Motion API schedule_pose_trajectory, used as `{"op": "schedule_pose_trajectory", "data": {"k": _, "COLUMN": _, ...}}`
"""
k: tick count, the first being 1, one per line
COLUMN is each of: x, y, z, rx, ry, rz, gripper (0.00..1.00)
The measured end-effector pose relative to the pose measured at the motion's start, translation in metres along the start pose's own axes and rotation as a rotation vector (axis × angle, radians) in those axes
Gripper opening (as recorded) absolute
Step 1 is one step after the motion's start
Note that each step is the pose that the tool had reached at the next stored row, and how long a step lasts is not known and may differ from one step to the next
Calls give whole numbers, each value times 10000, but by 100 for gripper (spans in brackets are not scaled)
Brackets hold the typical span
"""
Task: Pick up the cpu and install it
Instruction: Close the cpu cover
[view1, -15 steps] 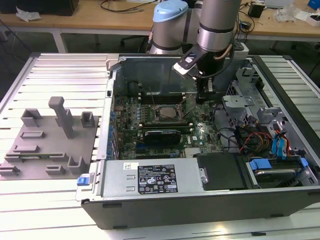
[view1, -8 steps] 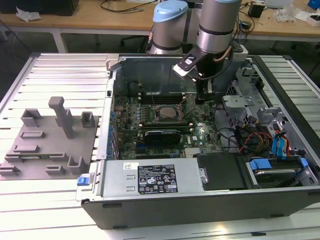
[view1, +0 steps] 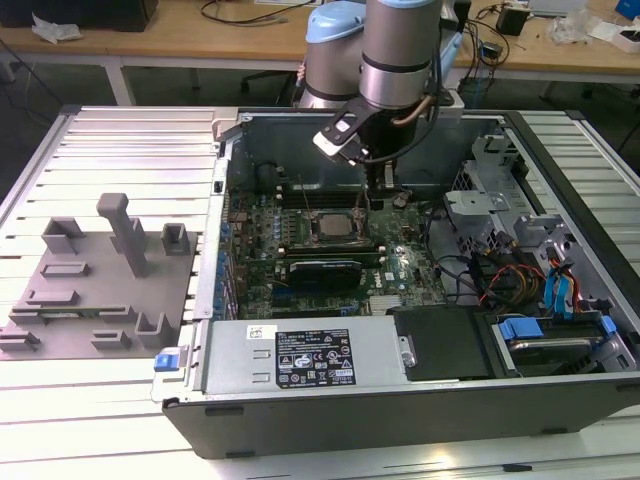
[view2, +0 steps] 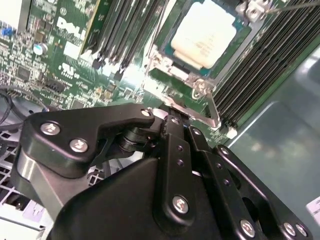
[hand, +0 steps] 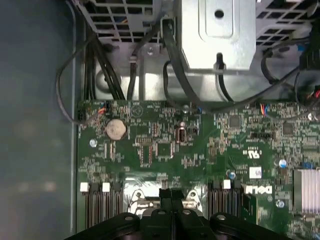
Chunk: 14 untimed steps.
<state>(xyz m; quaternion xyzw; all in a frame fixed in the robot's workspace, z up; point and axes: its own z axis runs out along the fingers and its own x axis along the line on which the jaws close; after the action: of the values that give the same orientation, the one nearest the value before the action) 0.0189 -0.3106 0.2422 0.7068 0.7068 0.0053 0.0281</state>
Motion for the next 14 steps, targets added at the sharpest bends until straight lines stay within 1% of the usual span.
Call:
{"op": "schedule_pose_trajectory", "data": {"k": 1, "x": 0, "y": -33, "z": -2, "rx": -16, "ry": 0, "rz": 2, "gripper": 11}}
{"op": "schedule_pose_trajectory", "data": {"k": 2, "x": 0, "y": -51, "z": -2, "rx": -22, "ry": 2, "rz": 5, "gripper": 11}}
{"op": "schedule_pose_trajectory", "data": {"k": 4, "x": 0, "y": -68, "z": -3, "rx": -23, "ry": 2, "rz": 5, "gripper": 11}}
{"op": "schedule_pose_trajectory", "data": {"k": 5, "x": 0, "y": -87, "z": -4, "rx": -22, "ry": 2, "rz": 8, "gripper": 11}}
{"op": "schedule_pose_trajectory", "data": {"k": 10, "x": 0, "y": -95, "z": -4, "rx": -23, "ry": 2, "rz": 11, "gripper": 11}}
{"op": "schedule_pose_trajectory", "data": {"k": 11, "x": 0, "y": -95, "z": -4, "rx": -3, "ry": 3, "rz": 11, "gripper": 11}}
{"op": "schedule_pose_trajectory", "data": {"k": 12, "x": 1, "y": -95, "z": 0, "rx": 190, "ry": 3, "rz": 6, "gripper": 11}}
{"op": "schedule_pose_trajectory", "data": {"k": 13, "x": 0, "y": -95, "z": 2, "rx": 334, "ry": 2, "rz": 0, "gripper": 11}}
{"op": "schedule_pose_trajectory", "data": {"k": 14, "x": 0, "y": -95, "z": 1, "rx": 341, "ry": 0, "rz": 0, "gripper": 11}}
